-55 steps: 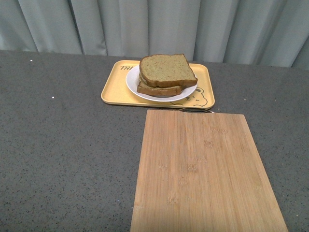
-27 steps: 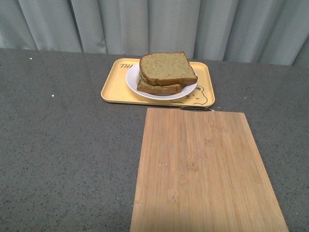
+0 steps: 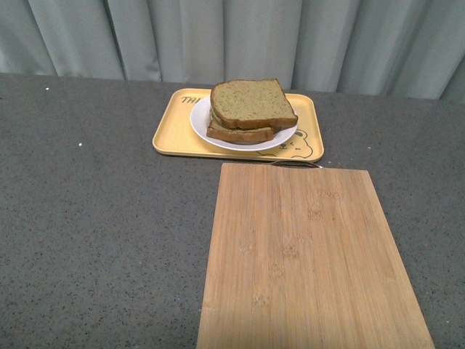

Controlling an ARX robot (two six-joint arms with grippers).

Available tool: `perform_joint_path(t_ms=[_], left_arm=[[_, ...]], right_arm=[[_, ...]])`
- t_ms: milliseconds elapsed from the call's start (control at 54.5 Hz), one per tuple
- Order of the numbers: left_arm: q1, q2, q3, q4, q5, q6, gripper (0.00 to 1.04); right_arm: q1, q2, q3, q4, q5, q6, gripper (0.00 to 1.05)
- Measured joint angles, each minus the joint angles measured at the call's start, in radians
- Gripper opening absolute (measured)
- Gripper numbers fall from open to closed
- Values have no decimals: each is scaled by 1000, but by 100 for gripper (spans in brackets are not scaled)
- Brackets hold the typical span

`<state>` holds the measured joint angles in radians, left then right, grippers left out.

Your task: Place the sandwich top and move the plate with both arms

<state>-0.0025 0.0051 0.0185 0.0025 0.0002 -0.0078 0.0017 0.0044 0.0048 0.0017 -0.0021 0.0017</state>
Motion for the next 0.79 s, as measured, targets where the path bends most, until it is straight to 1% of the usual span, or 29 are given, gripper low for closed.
perform_joint_path(t_ms=[257, 293, 348, 789], left_arm=[[0, 0, 0, 0, 0, 0, 99], [0, 0, 0, 0, 0, 1, 100], [0, 0, 0, 0, 0, 1, 98], [0, 0, 0, 0, 0, 1, 98]], right_arm=[[0, 0, 0, 0, 0, 0, 95], [0, 0, 0, 0, 0, 0, 95], [0, 0, 0, 0, 0, 0, 95], [0, 0, 0, 0, 0, 0, 95]])
